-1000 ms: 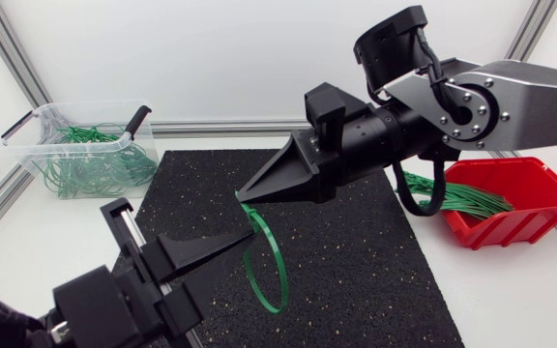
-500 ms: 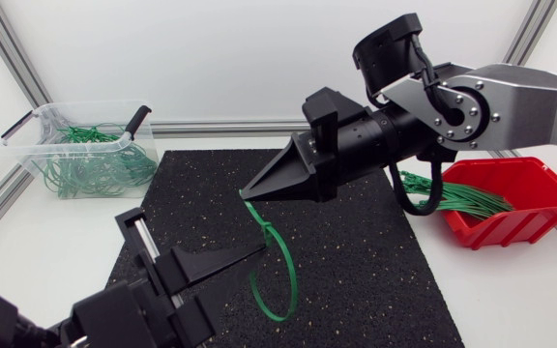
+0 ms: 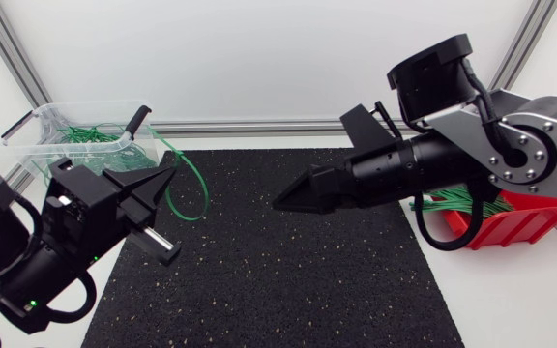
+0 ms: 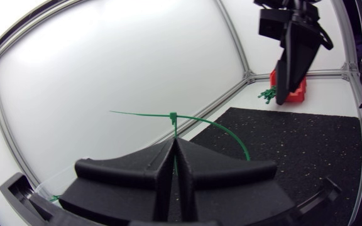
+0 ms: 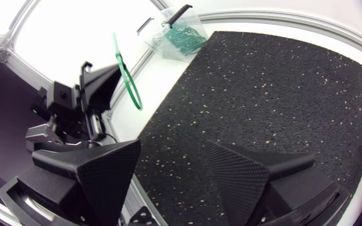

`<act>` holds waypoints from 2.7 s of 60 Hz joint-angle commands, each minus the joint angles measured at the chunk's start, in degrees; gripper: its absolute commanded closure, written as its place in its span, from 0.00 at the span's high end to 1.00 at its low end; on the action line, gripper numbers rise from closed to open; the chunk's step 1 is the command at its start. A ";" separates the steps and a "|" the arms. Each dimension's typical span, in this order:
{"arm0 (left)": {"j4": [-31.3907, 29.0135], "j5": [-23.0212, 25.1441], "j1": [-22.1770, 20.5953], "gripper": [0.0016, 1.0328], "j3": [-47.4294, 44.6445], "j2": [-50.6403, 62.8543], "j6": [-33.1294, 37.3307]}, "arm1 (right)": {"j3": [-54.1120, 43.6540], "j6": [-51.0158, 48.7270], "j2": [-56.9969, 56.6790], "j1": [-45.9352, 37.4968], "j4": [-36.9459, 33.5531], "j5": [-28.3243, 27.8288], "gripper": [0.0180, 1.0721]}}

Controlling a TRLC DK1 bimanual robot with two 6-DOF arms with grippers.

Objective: Take a green cable tie from the red box, thread the tail through the head to close it, then place it in the transparent bin on the left.

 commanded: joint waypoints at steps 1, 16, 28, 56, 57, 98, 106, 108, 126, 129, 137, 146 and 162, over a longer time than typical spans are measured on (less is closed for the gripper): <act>0.27 1.10 8.01 0.04 4.38 2.56 -1.71 | -2.08 -3.70 -0.50 -0.22 0.01 3.62 0.95; -0.08 4.79 29.46 0.04 19.33 15.74 -9.10 | -3.57 -7.48 -2.35 -2.33 1.68 13.64 0.95; -10.45 4.88 40.18 0.04 36.82 27.61 -17.62 | -6.03 -8.18 -5.34 -2.33 3.17 17.42 0.95; -42.00 0.75 45.02 0.09 68.37 59.16 -25.44 | -9.46 -8.80 -10.17 -2.33 2.29 18.56 0.95; -43.23 0.49 45.10 0.12 69.16 59.86 -25.62 | -9.46 -8.89 -10.35 -2.33 2.29 18.73 0.95; -44.11 -0.39 41.68 0.97 48.07 32.27 -25.36 | -11.31 -16.27 -18.61 -19.56 1.59 21.99 0.95; -41.83 -0.39 41.68 0.97 41.21 26.38 -23.95 | -14.38 -18.03 -21.51 -21.14 4.67 26.56 0.95; -41.12 -0.31 41.68 0.97 39.36 24.88 -23.42 | -15.17 -18.38 -22.30 -21.58 5.28 27.52 0.95; -34.44 2.77 42.73 0.97 23.63 10.56 -21.58 | -20.80 -20.40 -29.07 -28.26 7.39 28.49 0.95; -32.95 3.03 42.56 0.97 21.00 8.27 -21.31 | -21.68 -21.10 -30.38 -29.58 7.74 28.40 0.95; -31.81 3.12 42.38 0.97 15.72 2.74 -21.22 | -23.87 -21.54 -34.60 -31.86 7.65 28.40 0.95; -30.22 4.18 42.47 0.97 9.57 -5.00 -20.87 | -27.30 -21.63 -39.88 -33.45 7.74 28.40 0.95; -28.08 5.27 40.93 0.97 -0.43 -19.27 -21.13 | -34.35 -20.80 -49.09 -34.31 11.37 29.77 0.95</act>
